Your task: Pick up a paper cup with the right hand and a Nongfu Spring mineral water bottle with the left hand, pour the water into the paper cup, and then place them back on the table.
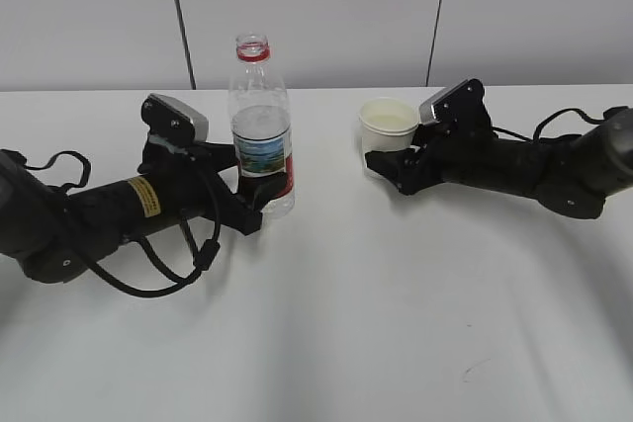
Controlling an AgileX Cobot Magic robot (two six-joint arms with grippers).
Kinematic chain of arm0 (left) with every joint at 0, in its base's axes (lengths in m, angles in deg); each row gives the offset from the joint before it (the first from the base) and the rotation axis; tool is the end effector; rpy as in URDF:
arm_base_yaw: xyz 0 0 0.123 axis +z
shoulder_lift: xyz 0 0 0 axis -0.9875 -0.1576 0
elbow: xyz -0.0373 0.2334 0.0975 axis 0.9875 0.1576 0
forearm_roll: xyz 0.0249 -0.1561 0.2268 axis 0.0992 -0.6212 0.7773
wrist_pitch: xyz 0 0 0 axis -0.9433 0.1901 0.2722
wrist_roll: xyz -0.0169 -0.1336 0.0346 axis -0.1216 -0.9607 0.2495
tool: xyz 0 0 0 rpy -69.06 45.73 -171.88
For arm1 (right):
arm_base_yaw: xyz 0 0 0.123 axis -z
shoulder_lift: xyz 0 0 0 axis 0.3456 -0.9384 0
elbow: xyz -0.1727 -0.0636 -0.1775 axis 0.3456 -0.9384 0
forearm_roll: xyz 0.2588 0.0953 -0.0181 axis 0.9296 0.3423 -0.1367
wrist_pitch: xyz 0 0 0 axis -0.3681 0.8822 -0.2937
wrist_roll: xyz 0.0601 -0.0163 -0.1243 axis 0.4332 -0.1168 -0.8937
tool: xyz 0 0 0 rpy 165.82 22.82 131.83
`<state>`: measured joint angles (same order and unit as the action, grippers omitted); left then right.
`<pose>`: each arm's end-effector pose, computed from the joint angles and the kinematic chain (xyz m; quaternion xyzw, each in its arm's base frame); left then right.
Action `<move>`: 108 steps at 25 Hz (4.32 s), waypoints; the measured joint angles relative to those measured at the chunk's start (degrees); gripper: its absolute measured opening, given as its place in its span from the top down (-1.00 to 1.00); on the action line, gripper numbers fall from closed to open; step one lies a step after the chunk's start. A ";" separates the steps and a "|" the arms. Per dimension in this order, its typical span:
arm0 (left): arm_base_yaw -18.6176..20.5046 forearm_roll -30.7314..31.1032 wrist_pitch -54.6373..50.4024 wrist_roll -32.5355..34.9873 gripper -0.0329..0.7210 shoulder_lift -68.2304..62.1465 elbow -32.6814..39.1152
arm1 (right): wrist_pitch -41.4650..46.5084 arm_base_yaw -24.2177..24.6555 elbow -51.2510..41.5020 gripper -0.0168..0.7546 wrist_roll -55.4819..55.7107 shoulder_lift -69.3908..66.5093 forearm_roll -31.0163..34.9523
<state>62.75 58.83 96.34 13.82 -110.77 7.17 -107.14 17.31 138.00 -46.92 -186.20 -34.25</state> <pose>0.3798 -0.1923 0.0331 0.3107 0.7158 -0.2437 0.5759 0.4734 0.1025 0.0167 -0.2973 0.7574 0.1806 0.5526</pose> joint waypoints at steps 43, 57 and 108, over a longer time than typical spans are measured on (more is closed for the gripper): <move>16.89 -14.80 -71.86 0.01 -0.41 13.81 -13.47 | 49.23 9.40 -2.64 -0.57 23.13 18.81 -2.37; 16.89 -17.70 -109.93 10.09 -0.41 13.81 -31.64 | 89.63 9.43 11.51 -0.56 -21.88 21.36 45.88; 16.89 -30.94 -123.63 15.72 -0.41 78.78 16.36 | 116.50 8.92 -16.20 -0.56 -36.14 69.06 59.44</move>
<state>79.64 27.89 -27.29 29.54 -31.98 23.53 9.35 26.23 121.79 -83.06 -117.13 25.19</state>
